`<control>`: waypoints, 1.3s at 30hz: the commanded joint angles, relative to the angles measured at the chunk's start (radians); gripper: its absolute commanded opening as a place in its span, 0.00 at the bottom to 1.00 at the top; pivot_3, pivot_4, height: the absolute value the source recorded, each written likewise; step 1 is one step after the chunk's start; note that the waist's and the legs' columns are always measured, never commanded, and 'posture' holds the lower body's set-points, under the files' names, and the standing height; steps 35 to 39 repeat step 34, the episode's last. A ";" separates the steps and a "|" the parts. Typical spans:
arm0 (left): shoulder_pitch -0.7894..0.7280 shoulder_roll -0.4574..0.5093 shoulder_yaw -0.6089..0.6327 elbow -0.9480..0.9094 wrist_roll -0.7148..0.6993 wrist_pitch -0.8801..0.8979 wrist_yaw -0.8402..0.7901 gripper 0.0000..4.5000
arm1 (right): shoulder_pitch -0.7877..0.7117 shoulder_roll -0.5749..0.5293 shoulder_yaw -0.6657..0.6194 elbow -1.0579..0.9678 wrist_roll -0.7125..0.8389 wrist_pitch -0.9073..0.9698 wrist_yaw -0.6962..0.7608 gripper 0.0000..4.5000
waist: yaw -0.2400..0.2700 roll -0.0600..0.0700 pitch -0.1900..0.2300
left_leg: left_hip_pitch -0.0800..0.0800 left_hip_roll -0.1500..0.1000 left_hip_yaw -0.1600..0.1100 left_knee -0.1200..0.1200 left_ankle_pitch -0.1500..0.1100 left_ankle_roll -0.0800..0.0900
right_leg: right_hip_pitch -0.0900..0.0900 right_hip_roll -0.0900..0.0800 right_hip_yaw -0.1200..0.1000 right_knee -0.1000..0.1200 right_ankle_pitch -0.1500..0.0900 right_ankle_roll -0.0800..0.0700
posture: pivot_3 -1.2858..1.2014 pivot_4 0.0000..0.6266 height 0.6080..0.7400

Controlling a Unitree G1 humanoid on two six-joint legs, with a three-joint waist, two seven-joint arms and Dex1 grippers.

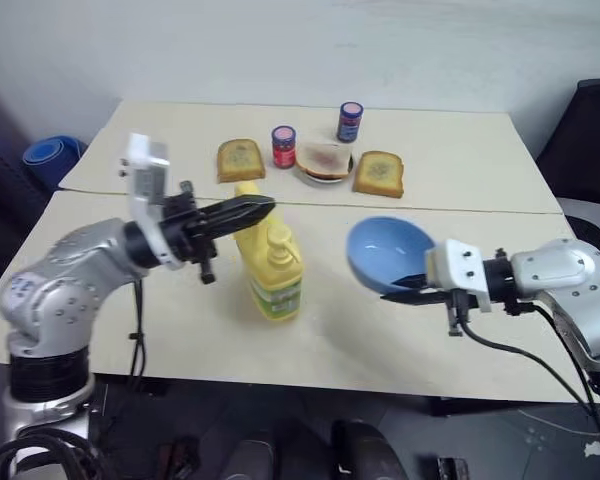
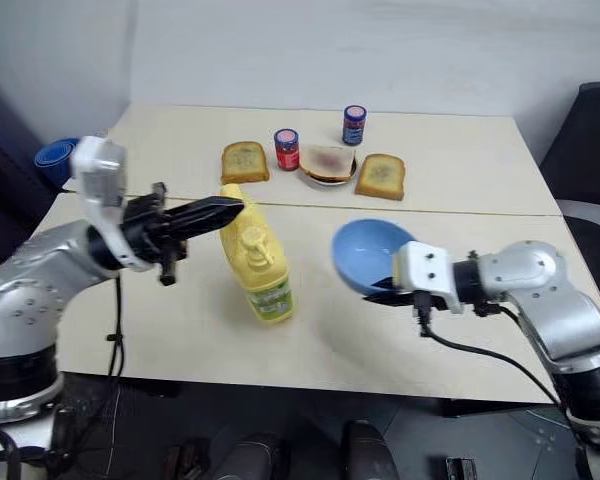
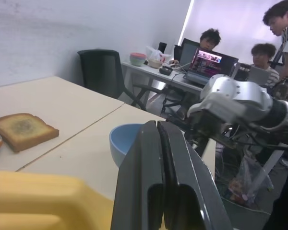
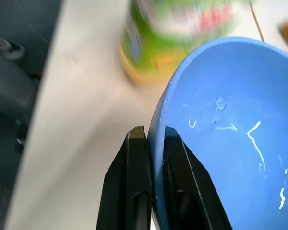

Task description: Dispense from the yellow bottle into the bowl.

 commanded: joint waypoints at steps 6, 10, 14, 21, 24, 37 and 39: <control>0.370 0.107 0.067 0.075 0.254 -0.268 -0.205 0.01 | -0.080 0.073 -0.017 0.740 -0.160 -0.526 -0.011 0.00 | -0.020 0.005 0.005 | 0.002 0.000 0.001 0.000 0.000 0.000 | 0.002 0.000 0.000 0.000 0.000 0.000 | 0.52 0.24 1.00; 0.478 0.054 0.052 0.139 0.372 -0.434 -0.218 0.05 | -0.160 0.105 -0.017 0.988 -0.204 -0.616 -0.029 0.00 | -0.024 0.007 0.007 | 0.003 0.000 0.001 0.000 0.000 0.000 | 0.003 0.000 0.001 0.001 0.000 0.000 | 0.52 0.24 1.00; 0.546 0.017 0.029 0.165 0.434 -0.510 -0.222 0.28 | -0.180 0.130 -0.057 1.066 -0.165 -0.665 -0.008 0.21 | -0.023 0.007 0.007 | 0.003 0.001 0.001 0.000 0.000 0.000 | 0.003 0.000 0.001 0.001 0.000 0.000 | 0.52 0.24 1.00; 0.639 0.026 0.055 0.201 0.463 -0.553 -0.245 0.73 | 0.034 0.121 -0.214 0.640 0.148 -0.454 0.136 0.70 | -0.018 0.009 0.009 | 0.002 0.001 0.000 -0.001 -0.001 0.001 | 0.003 -0.001 0.000 0.000 0.000 0.000 | 0.52 0.24 1.00; 0.673 0.009 0.073 0.236 0.521 -0.675 -0.238 0.93 | 0.234 0.115 -0.290 0.290 0.277 -0.311 0.087 0.92 | -0.012 0.010 0.009 | 0.002 0.001 -0.001 -0.001 -0.001 0.000 | 0.003 0.000 0.000 -0.001 0.000 0.000 | 0.52 0.24 1.00; 0.794 -0.083 0.072 0.233 0.679 -0.942 -0.134 1.00 | 0.575 0.205 -0.343 -0.044 0.270 -0.307 -0.007 0.99 | 0.005 0.006 0.010 | 0.008 0.001 0.001 -0.006 -0.002 0.002 | 0.007 -0.001 0.002 -0.004 0.000 0.000 | 0.52 0.24 1.00; 0.794 -0.083 0.072 0.233 0.679 -0.942 -0.134 1.00 | 0.575 0.205 -0.343 -0.044 0.270 -0.307 -0.007 0.99 | 0.005 0.006 0.010 | 0.008 0.001 0.001 -0.006 -0.002 0.002 | 0.007 -0.001 0.002 -0.004 0.000 0.000 | 0.52 0.24 1.00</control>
